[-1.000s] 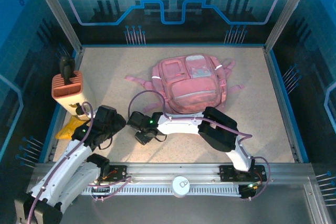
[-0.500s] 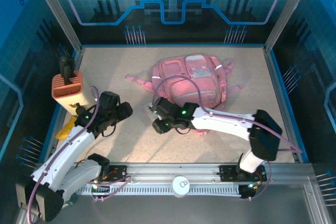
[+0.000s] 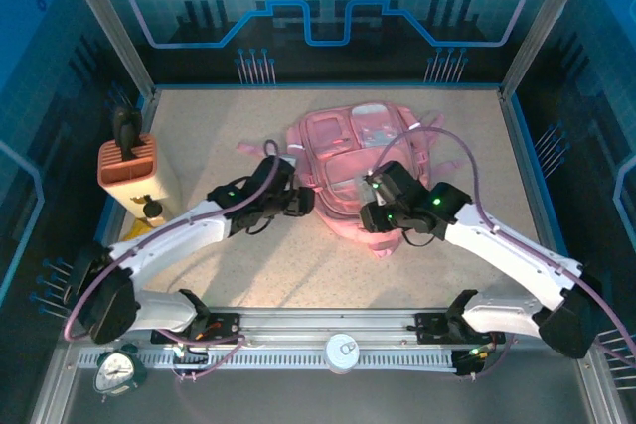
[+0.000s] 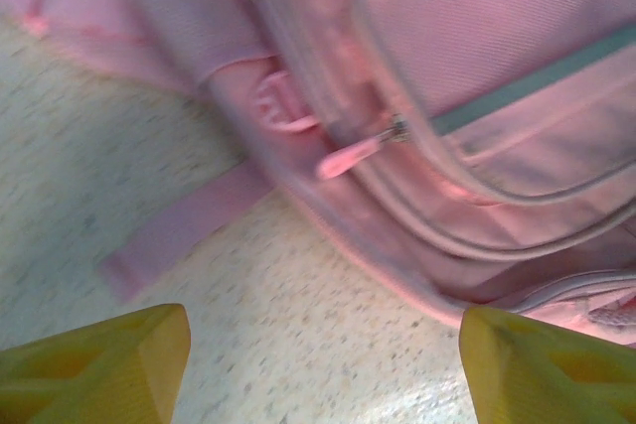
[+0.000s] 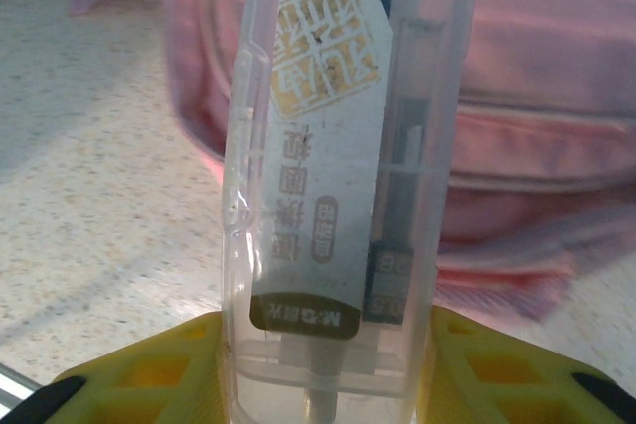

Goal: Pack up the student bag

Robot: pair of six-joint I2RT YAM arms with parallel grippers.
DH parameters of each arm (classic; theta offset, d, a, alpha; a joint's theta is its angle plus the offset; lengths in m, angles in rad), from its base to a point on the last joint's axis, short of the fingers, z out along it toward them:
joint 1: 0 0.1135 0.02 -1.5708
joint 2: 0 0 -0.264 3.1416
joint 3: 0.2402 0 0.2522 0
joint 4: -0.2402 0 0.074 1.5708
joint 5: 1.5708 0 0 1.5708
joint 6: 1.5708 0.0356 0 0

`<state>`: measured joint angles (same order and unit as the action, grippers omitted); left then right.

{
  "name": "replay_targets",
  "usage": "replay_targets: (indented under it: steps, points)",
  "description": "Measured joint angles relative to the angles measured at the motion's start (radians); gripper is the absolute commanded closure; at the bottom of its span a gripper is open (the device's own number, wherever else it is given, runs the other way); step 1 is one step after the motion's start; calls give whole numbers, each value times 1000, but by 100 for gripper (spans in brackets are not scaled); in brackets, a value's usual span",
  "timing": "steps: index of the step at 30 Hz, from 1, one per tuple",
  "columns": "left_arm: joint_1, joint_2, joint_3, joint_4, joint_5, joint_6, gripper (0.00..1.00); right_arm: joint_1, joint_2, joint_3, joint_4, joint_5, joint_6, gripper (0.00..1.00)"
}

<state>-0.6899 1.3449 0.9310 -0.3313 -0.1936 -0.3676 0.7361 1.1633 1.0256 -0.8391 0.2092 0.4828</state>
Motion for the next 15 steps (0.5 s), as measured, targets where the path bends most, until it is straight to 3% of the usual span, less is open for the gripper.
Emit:
replay_targets:
  steps: [8, 15]
  points:
    - [-109, 270, 158, 141, 11, 300, 21, -137, -62, -105, -51, -45, 11, 58]
    - [-151, 442, 252, 175, -5, 473, 19, -216, -74, -187, -34, -105, 15, 58]
